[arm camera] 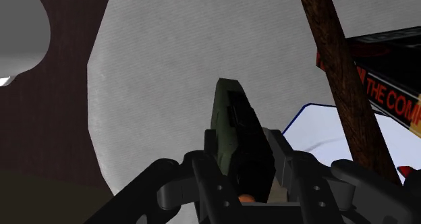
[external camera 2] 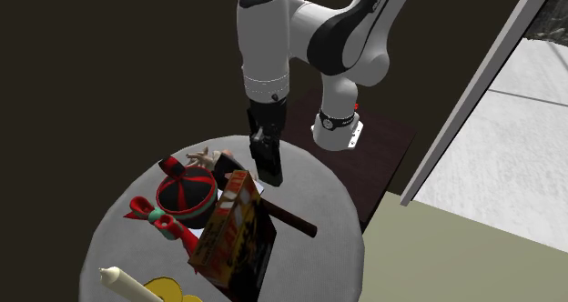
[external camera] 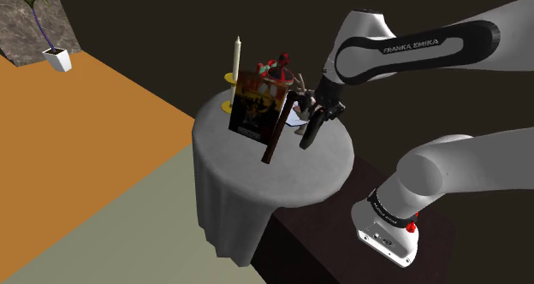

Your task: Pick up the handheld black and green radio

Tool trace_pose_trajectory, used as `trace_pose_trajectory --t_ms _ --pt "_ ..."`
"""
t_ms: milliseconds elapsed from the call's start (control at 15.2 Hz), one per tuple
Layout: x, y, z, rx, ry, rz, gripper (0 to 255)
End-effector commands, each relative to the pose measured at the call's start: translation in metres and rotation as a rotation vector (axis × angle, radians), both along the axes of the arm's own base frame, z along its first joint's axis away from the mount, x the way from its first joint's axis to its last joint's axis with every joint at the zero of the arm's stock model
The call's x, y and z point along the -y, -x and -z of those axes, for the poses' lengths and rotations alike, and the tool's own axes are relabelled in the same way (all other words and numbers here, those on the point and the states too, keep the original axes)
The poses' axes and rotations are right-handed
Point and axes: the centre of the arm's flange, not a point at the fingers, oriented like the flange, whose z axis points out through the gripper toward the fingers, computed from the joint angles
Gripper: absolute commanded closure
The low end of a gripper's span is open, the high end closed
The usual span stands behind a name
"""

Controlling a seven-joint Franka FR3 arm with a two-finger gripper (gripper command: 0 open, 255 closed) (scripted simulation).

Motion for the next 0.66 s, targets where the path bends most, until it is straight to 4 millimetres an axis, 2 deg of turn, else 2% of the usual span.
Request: trace_pose_trajectory --t_ms 0,462,594 --pt "0.0 -0.001 -0.01 0.0 0.0 0.0 255" --pt "0.0 -0.001 -0.047 0.0 0.0 0.0 255" --pt "0.0 -0.001 -0.048 0.0 0.0 0.0 255"
